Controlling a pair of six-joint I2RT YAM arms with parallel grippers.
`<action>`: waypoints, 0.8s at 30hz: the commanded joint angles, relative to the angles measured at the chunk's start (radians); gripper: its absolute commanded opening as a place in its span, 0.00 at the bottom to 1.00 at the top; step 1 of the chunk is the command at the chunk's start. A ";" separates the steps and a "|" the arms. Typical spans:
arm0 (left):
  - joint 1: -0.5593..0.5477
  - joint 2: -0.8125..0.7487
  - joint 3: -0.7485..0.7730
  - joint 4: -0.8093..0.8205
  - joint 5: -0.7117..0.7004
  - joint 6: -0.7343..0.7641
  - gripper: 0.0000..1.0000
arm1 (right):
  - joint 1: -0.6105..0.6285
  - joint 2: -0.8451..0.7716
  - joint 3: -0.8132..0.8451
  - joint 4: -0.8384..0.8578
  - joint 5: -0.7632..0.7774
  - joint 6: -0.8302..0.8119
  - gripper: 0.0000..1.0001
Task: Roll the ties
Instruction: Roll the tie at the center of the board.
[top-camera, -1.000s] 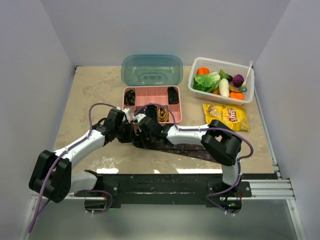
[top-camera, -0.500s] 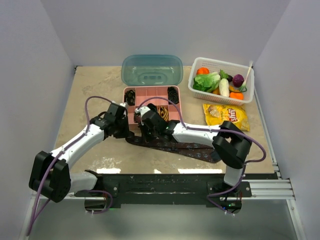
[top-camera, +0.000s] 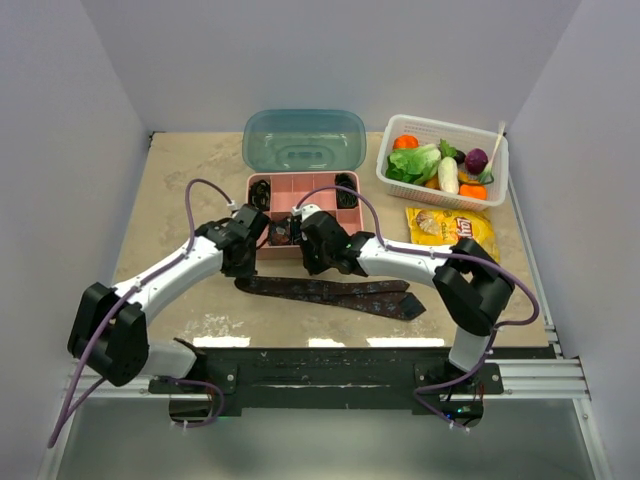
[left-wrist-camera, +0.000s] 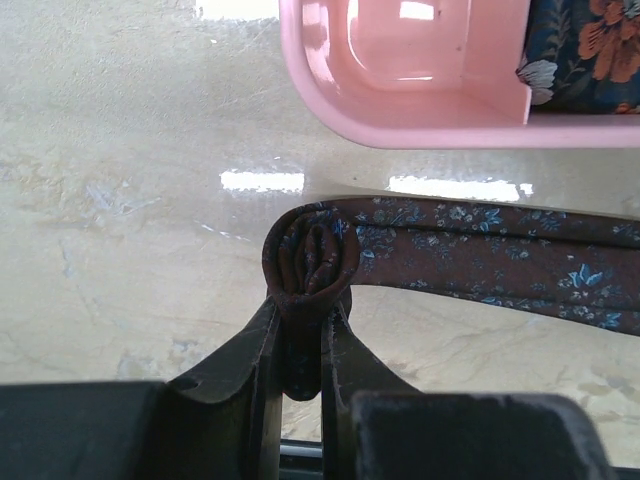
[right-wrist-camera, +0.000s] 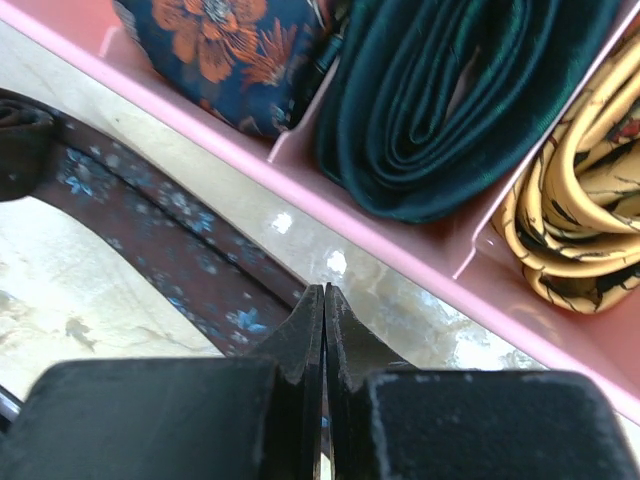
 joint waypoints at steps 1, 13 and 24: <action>-0.033 0.059 0.049 -0.069 -0.104 -0.009 0.00 | -0.007 -0.070 -0.012 0.000 0.022 -0.016 0.00; -0.163 0.234 0.083 -0.114 -0.170 -0.083 0.00 | -0.022 -0.092 -0.045 -0.008 0.030 -0.016 0.00; -0.258 0.326 0.074 -0.020 -0.104 -0.141 0.00 | -0.025 -0.090 -0.055 -0.006 0.027 -0.017 0.00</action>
